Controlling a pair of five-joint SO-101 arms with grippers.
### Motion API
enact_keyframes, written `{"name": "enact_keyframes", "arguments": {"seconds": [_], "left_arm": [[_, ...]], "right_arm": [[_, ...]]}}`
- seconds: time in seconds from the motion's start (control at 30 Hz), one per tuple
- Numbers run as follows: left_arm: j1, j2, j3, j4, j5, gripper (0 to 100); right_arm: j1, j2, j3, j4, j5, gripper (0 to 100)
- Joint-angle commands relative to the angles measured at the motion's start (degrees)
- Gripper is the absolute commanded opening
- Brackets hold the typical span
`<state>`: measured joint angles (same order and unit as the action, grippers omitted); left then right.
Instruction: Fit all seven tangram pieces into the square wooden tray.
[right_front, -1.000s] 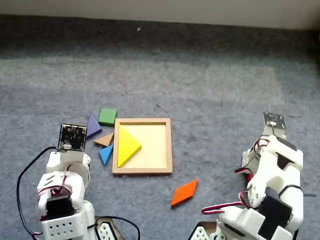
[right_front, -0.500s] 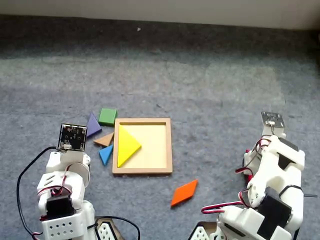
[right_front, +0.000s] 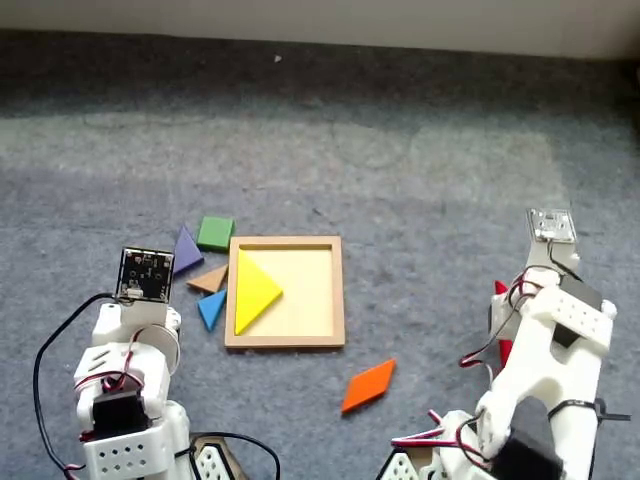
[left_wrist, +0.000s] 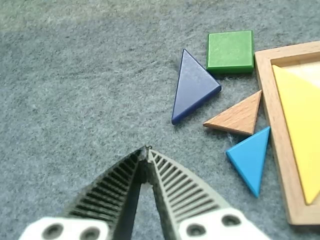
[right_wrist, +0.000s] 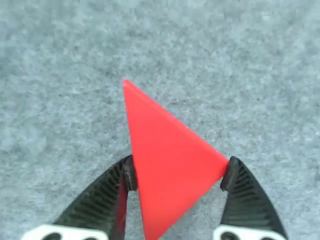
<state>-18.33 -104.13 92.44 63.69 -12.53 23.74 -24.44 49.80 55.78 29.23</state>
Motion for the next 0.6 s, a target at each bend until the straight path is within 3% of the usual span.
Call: {"name": "enact_keyframes", "arguments": {"seconds": [0.0,0.43,0.57], "left_arm": [[-0.66,-0.13,-0.4,-0.88,-0.44,1],[-0.66,-0.13,-0.4,-0.88,-0.44,1],[-0.66,-0.13,-0.4,-0.88,-0.44,1]], "right_arm": [[-4.35,-5.23,-0.57,0.75,0.62,15.8],[-31.25,-6.73,-0.92,0.75,0.35,15.6],[-33.36,-7.16,-0.92,0.75,-4.75,15.6]]}}
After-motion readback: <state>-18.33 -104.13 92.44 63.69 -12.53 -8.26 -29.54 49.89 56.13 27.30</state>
